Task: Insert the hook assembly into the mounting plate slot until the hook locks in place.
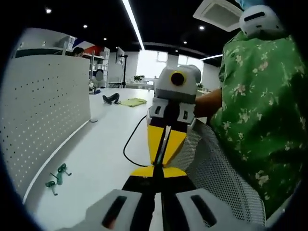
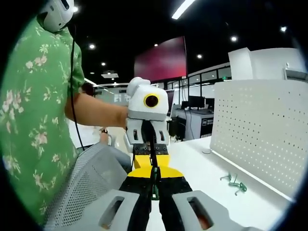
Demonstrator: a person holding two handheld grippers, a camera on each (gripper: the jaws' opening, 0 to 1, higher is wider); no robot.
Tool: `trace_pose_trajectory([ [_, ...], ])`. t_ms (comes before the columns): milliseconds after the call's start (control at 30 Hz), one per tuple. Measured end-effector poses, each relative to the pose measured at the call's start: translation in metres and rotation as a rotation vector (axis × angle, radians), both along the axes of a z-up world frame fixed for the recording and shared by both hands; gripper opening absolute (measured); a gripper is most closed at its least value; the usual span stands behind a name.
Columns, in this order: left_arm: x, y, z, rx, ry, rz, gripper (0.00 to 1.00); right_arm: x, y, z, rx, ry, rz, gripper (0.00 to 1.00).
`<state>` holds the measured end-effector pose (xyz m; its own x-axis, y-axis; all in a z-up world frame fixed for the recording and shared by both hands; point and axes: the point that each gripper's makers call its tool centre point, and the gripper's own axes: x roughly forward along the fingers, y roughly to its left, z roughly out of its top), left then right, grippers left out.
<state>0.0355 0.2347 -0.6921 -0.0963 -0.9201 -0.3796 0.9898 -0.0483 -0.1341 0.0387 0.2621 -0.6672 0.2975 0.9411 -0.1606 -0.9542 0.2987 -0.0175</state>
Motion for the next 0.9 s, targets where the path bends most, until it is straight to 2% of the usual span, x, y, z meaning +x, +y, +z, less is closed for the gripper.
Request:
trace_pose_trajectory([
  [400,0.01,0.007,0.001,-0.012,0.002,0.047,0.02,0.008,-0.004,0.004,0.025,0.02,-0.039,0.05],
  [567,0.017,0.012,0.004,-0.016,-0.013,0.083,0.02,0.018,-0.01,-0.001,0.009,0.033,-0.096,0.04],
  [733,0.028,0.015,0.006,-0.027,-0.038,0.139,0.02,0.032,-0.018,-0.011,-0.014,0.074,-0.163,0.04],
  [833,0.037,0.016,0.009,-0.047,-0.058,0.184,0.02,0.039,-0.022,-0.016,0.003,0.15,-0.21,0.05],
  [900,0.043,0.016,0.011,-0.057,-0.079,0.219,0.02,0.04,-0.023,-0.015,0.024,0.168,-0.218,0.05],
])
